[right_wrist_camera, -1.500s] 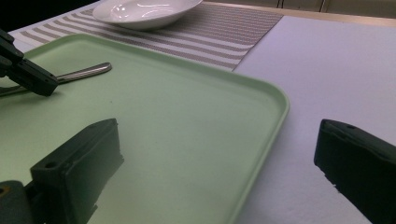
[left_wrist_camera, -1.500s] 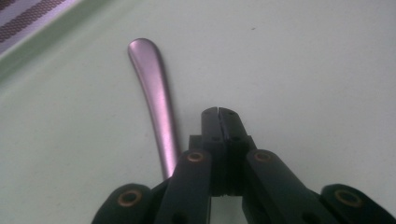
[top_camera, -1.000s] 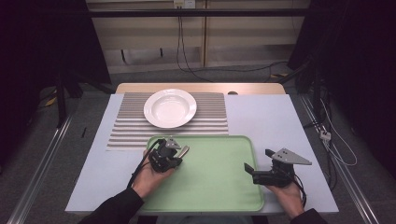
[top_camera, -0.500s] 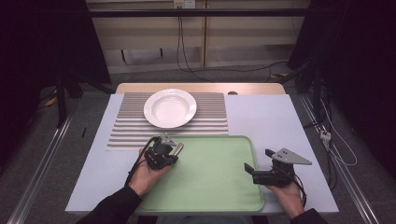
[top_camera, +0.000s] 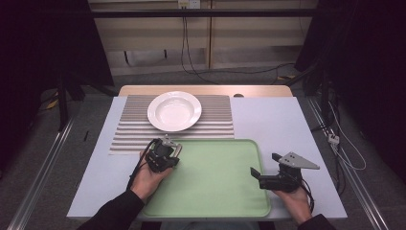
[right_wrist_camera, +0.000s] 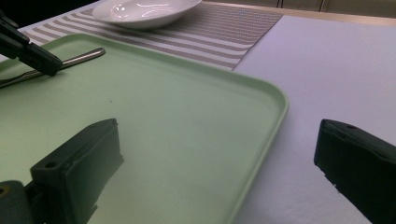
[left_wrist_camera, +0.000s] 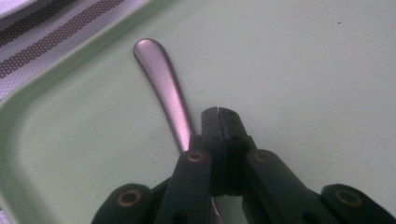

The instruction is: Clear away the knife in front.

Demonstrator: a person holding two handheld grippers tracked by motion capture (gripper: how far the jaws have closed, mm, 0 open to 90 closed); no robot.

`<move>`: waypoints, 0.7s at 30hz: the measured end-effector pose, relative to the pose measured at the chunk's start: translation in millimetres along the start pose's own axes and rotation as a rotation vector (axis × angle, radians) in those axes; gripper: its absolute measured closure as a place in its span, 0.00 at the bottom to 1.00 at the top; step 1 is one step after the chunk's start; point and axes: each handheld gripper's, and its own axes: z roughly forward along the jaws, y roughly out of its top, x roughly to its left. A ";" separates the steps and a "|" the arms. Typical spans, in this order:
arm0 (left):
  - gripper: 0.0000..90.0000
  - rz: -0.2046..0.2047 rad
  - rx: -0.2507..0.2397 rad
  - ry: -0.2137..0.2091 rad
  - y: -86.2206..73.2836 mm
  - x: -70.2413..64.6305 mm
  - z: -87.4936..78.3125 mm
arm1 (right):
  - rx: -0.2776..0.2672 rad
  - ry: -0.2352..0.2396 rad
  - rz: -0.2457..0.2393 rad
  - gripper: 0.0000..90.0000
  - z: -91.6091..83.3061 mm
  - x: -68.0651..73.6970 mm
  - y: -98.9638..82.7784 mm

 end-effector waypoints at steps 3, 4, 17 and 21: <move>1.00 -0.007 0.000 0.002 -0.8 1.9 -0.5 | 0.000 0.000 0.000 0.01 -0.1 0.0 0.0; 1.00 -0.010 0.000 0.000 -0.9 2.2 -0.5 | 0.000 0.000 0.000 0.01 0.0 0.1 0.0; 1.00 -0.028 0.011 0.012 -2.8 13.4 -3.2 | 0.001 0.000 -0.001 0.01 0.3 -0.3 -0.2; 1.00 -0.038 0.012 0.009 -3.7 16.6 -4.0 | 0.001 -0.001 0.000 0.01 0.4 -0.3 -0.1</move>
